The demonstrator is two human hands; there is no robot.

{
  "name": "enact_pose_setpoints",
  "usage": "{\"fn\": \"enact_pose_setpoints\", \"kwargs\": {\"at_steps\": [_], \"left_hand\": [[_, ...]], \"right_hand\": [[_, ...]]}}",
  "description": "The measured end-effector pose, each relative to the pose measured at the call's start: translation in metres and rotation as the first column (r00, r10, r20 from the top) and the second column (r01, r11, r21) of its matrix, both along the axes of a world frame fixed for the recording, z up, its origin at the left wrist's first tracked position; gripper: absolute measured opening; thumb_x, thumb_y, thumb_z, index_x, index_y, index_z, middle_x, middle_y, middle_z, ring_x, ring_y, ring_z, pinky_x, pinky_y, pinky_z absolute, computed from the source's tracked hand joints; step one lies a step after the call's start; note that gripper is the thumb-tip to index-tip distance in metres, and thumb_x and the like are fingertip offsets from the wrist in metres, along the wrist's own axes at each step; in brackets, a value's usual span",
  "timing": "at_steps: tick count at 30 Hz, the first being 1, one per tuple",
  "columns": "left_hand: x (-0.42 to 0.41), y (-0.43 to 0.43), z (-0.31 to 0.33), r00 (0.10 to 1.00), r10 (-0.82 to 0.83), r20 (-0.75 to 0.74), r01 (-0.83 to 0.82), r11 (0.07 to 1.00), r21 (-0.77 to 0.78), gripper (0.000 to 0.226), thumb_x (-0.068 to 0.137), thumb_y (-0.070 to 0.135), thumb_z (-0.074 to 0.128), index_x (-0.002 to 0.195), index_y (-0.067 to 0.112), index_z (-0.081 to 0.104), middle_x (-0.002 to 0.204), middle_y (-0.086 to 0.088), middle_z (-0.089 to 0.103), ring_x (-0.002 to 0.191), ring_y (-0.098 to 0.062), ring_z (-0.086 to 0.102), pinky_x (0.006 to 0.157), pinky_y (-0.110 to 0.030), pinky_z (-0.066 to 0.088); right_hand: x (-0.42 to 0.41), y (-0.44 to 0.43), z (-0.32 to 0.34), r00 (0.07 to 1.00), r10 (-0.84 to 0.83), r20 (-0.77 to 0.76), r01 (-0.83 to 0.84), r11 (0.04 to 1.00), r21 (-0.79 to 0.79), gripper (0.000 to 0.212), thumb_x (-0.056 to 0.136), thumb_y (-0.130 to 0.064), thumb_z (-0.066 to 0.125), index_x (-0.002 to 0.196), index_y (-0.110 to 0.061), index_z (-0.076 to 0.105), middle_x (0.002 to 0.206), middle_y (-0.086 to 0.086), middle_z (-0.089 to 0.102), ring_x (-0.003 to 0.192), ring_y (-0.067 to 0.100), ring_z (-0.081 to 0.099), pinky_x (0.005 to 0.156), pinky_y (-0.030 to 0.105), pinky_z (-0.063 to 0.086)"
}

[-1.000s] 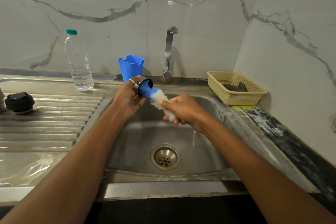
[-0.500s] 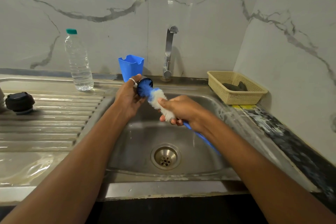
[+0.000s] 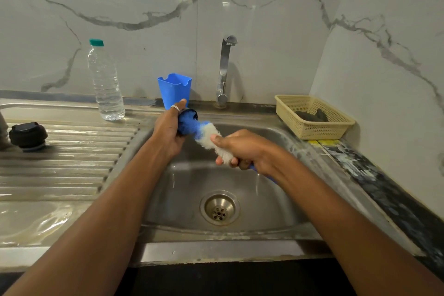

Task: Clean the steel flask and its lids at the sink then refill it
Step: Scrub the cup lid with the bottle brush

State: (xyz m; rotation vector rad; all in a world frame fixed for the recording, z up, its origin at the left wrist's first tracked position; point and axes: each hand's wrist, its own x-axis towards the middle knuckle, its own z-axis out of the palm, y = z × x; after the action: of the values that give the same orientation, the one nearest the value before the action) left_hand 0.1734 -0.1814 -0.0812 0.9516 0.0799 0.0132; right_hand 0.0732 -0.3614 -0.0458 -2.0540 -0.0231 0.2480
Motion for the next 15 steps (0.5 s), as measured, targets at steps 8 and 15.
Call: {"fn": "enact_pose_setpoints", "kwargs": {"at_steps": [8, 15], "left_hand": [[-0.001, 0.000, -0.003, 0.995, 0.031, -0.098, -0.019, 0.991, 0.129, 0.040, 0.098, 0.033, 0.065, 0.131, 0.012, 0.060, 0.118, -0.010, 0.072, 0.094, -0.021, 0.075, 0.061, -0.028, 0.061], [-0.003, -0.004, 0.000, 0.998, 0.013, -0.061, -0.005, 0.992, 0.129, 0.040, 0.098, 0.033, 0.065, 0.132, 0.013, 0.060, 0.107, -0.007, 0.072, 0.092, -0.021, 0.075, 0.068, -0.033, 0.061]], "right_hand": [[0.003, -0.002, -0.015, 0.674, 0.345, 0.653, 0.466, 0.488, -0.738, 0.031, 0.101, -0.048, 0.054, 0.120, -0.028, 0.069, 0.089, 0.002, 0.071, 0.077, 0.026, 0.065, 0.061, 0.034, 0.041], [0.006, -0.001, -0.022, 0.741, 0.238, 0.628, 0.378, 0.625, -0.683, 0.031, 0.097, -0.037, 0.060, 0.120, -0.017, 0.061, 0.100, 0.006, 0.069, 0.088, 0.029, 0.066, 0.067, 0.037, 0.047]]}}
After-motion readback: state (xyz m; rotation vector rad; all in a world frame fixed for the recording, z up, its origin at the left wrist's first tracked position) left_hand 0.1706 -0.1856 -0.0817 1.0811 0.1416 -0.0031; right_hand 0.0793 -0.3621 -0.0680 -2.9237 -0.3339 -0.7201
